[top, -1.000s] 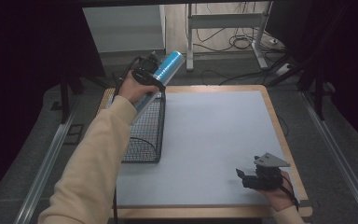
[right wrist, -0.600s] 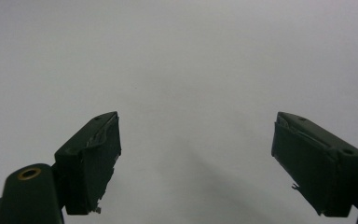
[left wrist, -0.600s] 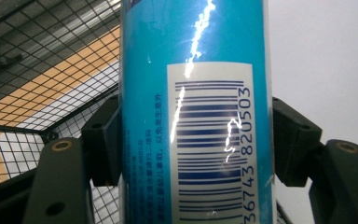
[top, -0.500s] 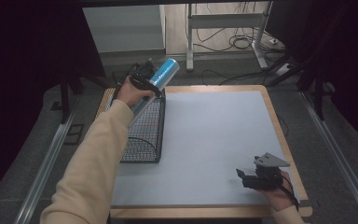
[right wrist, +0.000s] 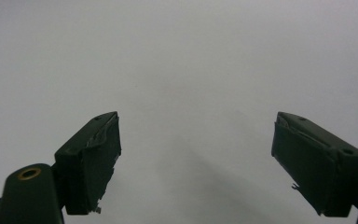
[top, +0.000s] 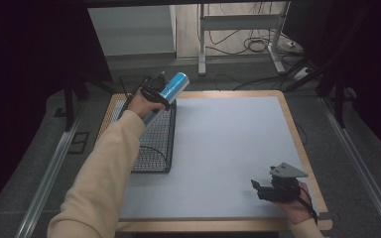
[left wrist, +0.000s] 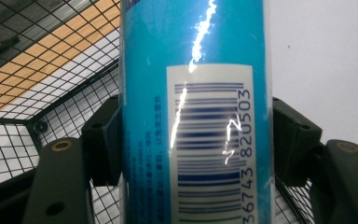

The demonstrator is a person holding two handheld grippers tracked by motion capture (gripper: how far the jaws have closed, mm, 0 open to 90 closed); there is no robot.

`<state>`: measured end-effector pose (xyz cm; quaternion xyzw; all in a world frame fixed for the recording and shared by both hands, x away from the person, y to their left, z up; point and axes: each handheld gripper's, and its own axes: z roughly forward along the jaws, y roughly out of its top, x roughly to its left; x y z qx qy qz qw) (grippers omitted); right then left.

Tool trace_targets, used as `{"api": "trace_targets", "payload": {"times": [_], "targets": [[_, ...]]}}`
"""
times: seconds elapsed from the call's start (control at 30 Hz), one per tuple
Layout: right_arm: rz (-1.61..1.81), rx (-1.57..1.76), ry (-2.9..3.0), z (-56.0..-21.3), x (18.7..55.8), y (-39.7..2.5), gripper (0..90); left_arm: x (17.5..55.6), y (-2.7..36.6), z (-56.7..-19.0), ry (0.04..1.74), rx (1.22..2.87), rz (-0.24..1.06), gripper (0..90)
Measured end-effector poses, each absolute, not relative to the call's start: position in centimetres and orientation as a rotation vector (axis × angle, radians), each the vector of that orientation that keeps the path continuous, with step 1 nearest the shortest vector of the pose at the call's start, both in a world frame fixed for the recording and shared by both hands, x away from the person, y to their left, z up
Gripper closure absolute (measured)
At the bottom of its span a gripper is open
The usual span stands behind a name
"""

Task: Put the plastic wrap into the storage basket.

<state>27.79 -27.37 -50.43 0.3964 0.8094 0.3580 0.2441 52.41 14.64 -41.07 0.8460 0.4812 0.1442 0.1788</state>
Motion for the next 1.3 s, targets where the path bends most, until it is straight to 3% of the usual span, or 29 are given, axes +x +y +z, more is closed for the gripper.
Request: {"api": "trace_targets", "payload": {"times": [0.4, 1.0, 1.3], "targets": [[0.976, 1.079, 2.216, -50.4, 27.7, -27.3, 15.8, 52.8, 14.1, -42.7, 1.372, 2.503, 0.461, 31.6], [0.972, 1.071, 2.226, -50.6, 27.7, -27.1, 15.8, 53.0, 14.4, -43.6, 1.38, 2.515, 0.515, 29.8], [0.975, 1.075, 2.22, -50.5, 27.6, -27.3, 15.8, 51.9, 14.9, -42.1, 1.413, 2.452, 0.451, 11.4]]}}
